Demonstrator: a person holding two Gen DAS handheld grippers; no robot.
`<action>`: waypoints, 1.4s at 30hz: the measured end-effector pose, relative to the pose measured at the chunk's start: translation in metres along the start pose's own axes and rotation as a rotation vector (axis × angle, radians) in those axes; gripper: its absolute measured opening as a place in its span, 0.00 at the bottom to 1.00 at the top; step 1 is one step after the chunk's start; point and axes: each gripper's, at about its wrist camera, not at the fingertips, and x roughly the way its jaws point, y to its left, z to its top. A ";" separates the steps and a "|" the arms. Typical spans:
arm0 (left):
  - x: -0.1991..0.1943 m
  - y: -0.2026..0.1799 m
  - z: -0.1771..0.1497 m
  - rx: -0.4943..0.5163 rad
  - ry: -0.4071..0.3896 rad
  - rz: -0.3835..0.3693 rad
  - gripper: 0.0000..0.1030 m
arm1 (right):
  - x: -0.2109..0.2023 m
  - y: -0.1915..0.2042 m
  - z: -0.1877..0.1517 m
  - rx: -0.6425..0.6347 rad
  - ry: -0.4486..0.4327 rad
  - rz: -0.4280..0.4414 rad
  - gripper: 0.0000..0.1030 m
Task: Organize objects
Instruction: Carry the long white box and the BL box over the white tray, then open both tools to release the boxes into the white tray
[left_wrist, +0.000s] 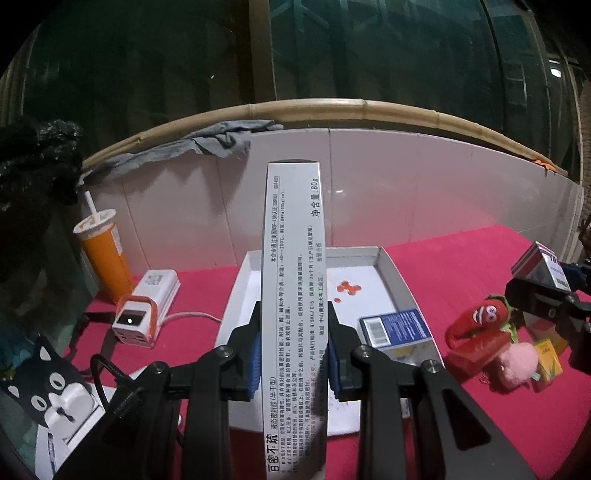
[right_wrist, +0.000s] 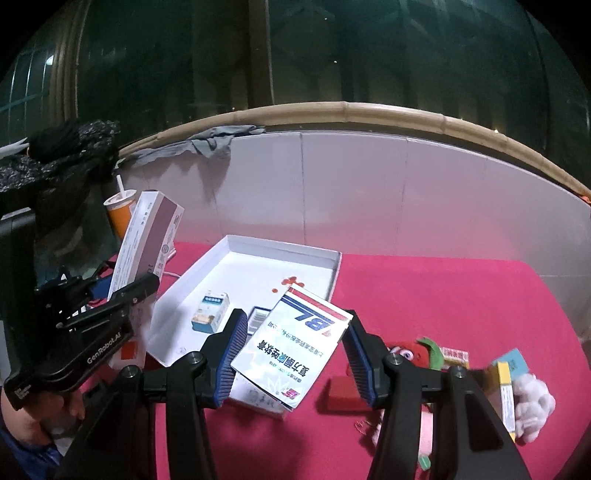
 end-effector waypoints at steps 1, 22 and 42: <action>0.001 0.001 0.003 0.000 -0.004 0.004 0.26 | 0.002 0.002 0.003 -0.001 0.000 0.002 0.55; 0.077 0.036 0.033 -0.112 0.102 -0.046 0.26 | 0.085 0.035 0.040 0.014 0.092 0.039 0.55; 0.101 0.034 -0.003 -0.099 0.179 -0.098 0.59 | 0.199 0.028 0.035 0.113 0.235 -0.024 0.57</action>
